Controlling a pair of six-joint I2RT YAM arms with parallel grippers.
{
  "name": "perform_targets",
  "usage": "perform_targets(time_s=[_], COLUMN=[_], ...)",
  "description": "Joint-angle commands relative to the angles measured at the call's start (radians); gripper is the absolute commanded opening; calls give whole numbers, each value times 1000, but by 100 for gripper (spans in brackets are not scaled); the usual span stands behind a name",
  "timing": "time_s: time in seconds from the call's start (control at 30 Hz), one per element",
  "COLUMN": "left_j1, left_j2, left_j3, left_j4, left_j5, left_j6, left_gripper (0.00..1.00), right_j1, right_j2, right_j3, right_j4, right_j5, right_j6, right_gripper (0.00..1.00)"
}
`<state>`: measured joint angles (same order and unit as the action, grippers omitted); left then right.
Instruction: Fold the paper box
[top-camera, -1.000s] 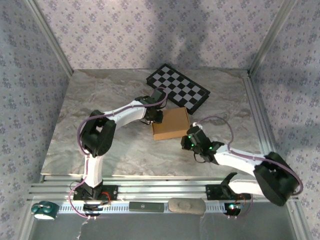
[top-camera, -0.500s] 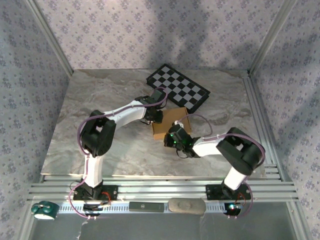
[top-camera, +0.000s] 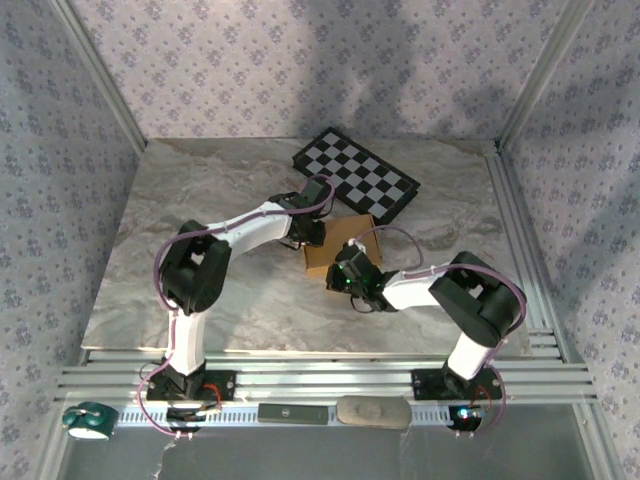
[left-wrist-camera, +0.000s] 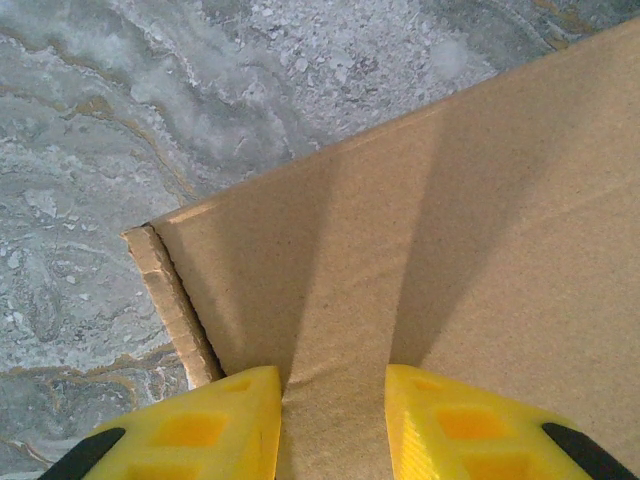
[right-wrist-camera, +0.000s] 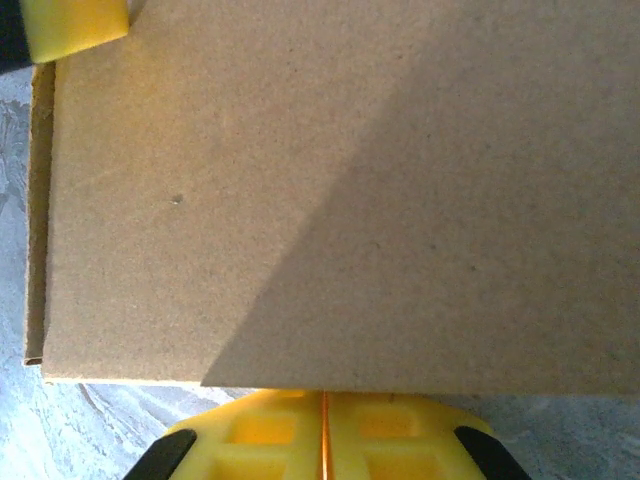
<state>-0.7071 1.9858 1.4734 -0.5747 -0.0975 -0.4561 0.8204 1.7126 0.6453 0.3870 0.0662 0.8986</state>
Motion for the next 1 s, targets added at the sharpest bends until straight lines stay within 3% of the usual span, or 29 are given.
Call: perform_targets(time_s=[0.0, 0.27, 0.5, 0.73, 0.97], left_j1=[-6, 35, 37, 37, 33], left_j2=[11, -57, -19, -6, -4], left_j3=[-54, -37, -23, -33, -34], left_j4=[-74, -65, -67, -58, -56], left_j5=[97, 154, 167, 165, 166], left_j6=[-14, -33, -24, -23, -18], left_gripper=[33, 35, 35, 34, 34], right_j1=[-9, -28, -210, -362, -371], right_j2=[46, -250, -361, -281, -125], right_j3=[22, -148, -269, -195, -105], right_j4=[55, -46, -51, -28, 32], right_j5=[-11, 67, -14, -136, -161], right_j6=[10, -8, -47, -94, -59], right_gripper=[11, 12, 10, 9, 8])
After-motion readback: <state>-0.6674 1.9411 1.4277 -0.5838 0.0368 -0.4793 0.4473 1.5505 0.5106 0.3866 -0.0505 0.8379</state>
